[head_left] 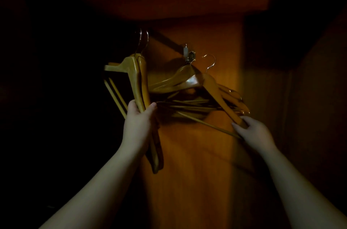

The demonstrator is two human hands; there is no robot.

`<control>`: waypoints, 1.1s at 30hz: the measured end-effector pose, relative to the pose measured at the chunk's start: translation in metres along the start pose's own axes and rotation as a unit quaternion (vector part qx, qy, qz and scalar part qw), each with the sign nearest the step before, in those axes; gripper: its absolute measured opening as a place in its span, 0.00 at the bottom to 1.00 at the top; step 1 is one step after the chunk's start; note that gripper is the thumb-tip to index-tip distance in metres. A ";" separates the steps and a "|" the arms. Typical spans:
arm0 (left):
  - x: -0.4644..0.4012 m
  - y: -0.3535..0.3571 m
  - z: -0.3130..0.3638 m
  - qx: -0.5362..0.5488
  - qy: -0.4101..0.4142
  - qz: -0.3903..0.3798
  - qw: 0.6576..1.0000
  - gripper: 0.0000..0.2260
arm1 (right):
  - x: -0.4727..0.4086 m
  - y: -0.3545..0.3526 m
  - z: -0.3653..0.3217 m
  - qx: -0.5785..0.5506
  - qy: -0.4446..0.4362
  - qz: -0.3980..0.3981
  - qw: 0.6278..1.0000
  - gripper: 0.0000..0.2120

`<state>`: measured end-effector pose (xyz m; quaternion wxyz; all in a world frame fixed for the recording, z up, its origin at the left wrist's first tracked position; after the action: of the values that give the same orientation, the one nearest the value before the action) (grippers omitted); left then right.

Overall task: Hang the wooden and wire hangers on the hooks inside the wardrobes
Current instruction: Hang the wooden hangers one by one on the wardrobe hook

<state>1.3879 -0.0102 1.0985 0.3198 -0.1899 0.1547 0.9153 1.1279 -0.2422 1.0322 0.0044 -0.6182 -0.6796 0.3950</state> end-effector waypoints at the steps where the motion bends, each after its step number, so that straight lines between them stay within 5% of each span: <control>1: -0.002 0.000 -0.001 -0.003 -0.001 0.000 1.000 0.11 | -0.003 -0.002 -0.002 -0.008 0.003 0.001 1.000 0.16; 21: -0.007 0.011 0.006 -0.020 0.004 0.045 0.999 0.08 | -0.072 -0.015 -0.047 0.060 -0.069 -0.022 0.996 0.13; 33: -0.001 0.015 0.002 -0.035 -0.012 0.049 0.998 0.09 | -0.083 -0.006 -0.044 0.146 -0.101 -0.012 0.984 0.23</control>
<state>1.3784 -0.0215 1.1034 0.2693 -0.1821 0.1282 0.9370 1.1643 -0.2887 1.1056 0.0301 -0.5595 -0.6190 0.5503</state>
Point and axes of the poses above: each hand's wrist, its own x-axis away from the middle knuckle, its own y-axis out of the palm, z = x × y, the point moved 3 cm from there along -x, towards the middle knuckle, and after that the axes turned 3 degrees about z, right-handed, at the moved point
